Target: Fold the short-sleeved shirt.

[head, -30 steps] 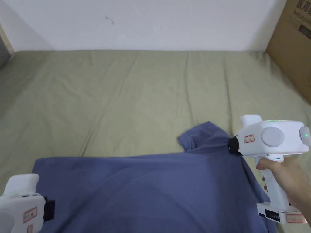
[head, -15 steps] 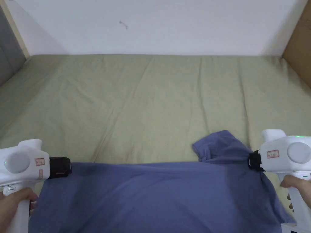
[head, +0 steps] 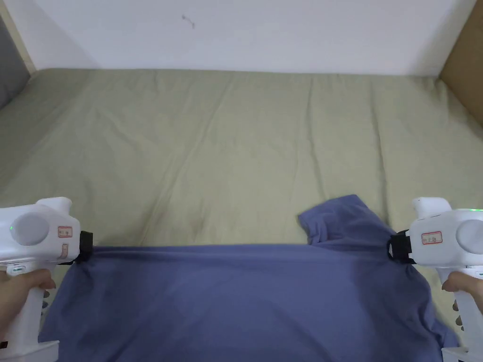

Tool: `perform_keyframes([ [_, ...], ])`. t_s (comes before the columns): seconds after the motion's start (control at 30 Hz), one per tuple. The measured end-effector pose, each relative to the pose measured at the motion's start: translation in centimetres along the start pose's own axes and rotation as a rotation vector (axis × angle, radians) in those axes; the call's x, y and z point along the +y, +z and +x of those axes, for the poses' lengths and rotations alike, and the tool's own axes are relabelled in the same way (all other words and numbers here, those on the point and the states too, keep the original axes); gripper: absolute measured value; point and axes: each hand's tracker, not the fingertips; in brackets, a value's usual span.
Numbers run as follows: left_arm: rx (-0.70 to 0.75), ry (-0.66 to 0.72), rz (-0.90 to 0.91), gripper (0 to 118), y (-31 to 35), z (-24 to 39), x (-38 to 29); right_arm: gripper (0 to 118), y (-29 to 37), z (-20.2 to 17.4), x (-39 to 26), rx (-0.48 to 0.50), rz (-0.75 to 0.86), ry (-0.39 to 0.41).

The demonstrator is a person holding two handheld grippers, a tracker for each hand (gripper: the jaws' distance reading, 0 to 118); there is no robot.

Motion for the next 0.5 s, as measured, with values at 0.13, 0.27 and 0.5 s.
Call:
perform_keyframes([
  [0.13,-0.007,-0.029,0.054,2,3.8,-0.1,-0.4,1,2.2,-0.2,-0.3,0.009,0.026,-0.011],
  [0.27,-0.01,-0.073,0.115,2,8.6,-0.4,-1.4,1,5.6,-0.4,-1.2,0.02,0.06,-0.015],
  [0.5,-0.027,-0.099,0.196,2,17.6,-1.3,-6.8,1,13.7,0.1,-5.8,0.042,0.149,-0.039],
])
